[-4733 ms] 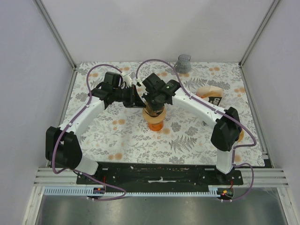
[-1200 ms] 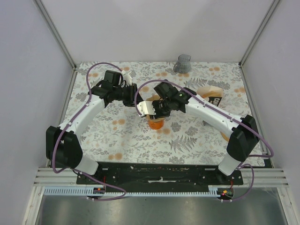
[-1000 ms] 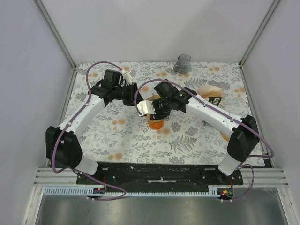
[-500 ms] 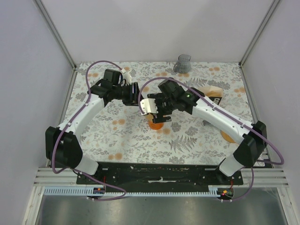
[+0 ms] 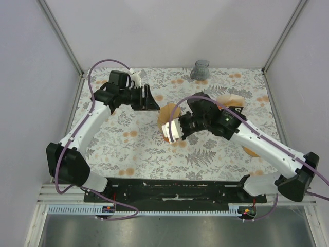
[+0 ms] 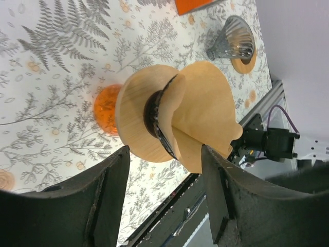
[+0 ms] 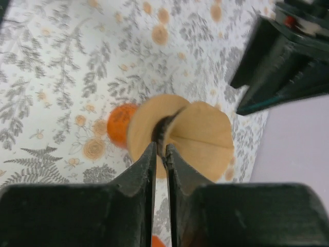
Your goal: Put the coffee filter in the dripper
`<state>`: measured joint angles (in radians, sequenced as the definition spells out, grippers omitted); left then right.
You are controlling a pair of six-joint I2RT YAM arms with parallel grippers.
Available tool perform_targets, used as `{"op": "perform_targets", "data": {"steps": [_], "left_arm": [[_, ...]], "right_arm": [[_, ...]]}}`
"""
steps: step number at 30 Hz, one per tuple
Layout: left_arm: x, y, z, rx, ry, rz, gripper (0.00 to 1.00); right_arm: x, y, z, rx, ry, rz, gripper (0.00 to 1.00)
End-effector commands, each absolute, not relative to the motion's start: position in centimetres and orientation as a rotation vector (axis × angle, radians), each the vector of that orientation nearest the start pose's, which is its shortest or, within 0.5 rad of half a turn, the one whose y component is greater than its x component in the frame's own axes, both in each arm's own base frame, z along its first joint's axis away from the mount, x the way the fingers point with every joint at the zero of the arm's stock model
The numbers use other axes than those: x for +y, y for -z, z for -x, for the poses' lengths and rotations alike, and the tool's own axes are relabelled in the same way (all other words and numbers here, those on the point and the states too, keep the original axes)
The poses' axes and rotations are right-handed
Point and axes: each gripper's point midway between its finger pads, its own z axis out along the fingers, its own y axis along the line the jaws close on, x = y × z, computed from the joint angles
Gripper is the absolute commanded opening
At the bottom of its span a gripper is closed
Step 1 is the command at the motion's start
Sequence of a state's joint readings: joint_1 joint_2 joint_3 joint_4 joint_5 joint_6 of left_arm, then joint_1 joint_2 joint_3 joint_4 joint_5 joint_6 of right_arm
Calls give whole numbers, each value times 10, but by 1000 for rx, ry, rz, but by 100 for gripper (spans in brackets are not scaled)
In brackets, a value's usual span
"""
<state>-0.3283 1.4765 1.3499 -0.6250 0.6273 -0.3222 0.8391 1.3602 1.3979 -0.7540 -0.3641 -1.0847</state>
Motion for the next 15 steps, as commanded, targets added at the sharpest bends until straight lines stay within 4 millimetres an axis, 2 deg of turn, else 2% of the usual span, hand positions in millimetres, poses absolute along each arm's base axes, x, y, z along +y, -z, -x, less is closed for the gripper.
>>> {"op": "perform_targets", "data": {"steps": [1,4,6,8,11,15], "left_arm": [[-204,-265,-331,2253,947,-348,64],[-190,-269,-337,2239,916,-323,65],[-184,-270,-340,2236,901,-303,66],[-179,-270,-341,2233,895,-290,66],[-173,-272,-341,2226,886,-278,66],[-168,-275,-342,2215,874,-272,66]], "right_arm": [[317,-262,-188,713,-305,2066,11],[323,-237,-169,553,-321,2137,5],[323,-210,-165,480,-302,2220,0],[325,-179,-165,463,-256,2296,0],[326,-140,-180,431,-84,2373,0],[329,-109,-204,378,99,2355,1]]}}
